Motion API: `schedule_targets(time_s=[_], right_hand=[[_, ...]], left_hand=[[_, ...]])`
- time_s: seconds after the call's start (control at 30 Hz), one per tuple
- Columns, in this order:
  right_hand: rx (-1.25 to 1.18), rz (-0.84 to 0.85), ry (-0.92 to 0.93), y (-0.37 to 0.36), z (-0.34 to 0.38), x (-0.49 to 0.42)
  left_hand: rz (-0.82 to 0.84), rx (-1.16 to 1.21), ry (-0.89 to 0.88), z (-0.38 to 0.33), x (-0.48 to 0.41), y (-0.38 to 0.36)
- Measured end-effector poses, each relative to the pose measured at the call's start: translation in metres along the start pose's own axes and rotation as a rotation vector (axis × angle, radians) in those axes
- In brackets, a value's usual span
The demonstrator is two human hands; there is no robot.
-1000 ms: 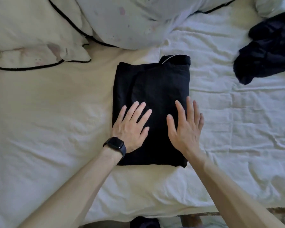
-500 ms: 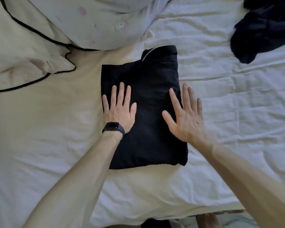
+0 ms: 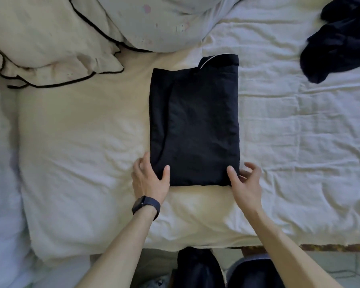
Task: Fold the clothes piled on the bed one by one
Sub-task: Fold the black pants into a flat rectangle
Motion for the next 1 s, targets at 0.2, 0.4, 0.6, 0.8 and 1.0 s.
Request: schedule_targets(time_s=[0.2, 0.4, 0.6, 0.8, 1.0], right_hand=[[0.018, 0.366, -0.167, 0.008, 0.0, -0.027], [0.272, 0.325, -0.022, 0.006, 0.001, -0.035], [0.233, 0.196, 0.014, 0.003, -0.001, -0.029], [0.009, 0.35, -0.116, 0.005, -0.008, -0.018], [0.031, 0.221, -0.044, 0.023, -0.023, 0.013]], left_hand=[[0.222, 0.543, 0.578, 0.048, 0.003, -0.02], [0.341, 0.718, 0.593, 0.067, -0.003, -0.029], [0.232, 0.749, 0.609, 0.073, 0.004, -0.029], [0.253, 0.704, 0.525, 0.068, 0.01, -0.022], [0.203, 0.672, 0.528, 0.07, 0.049, -0.016]])
Point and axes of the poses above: each hand's wrist, its own x-axis away from the middle knuckle, its own y-axis out of the back of the hand, z = x × y, the point moved 7 cm from there along -x, towards the middle knuckle, and after that the axes turned 8 degrees about x, right-handed, at the moved point
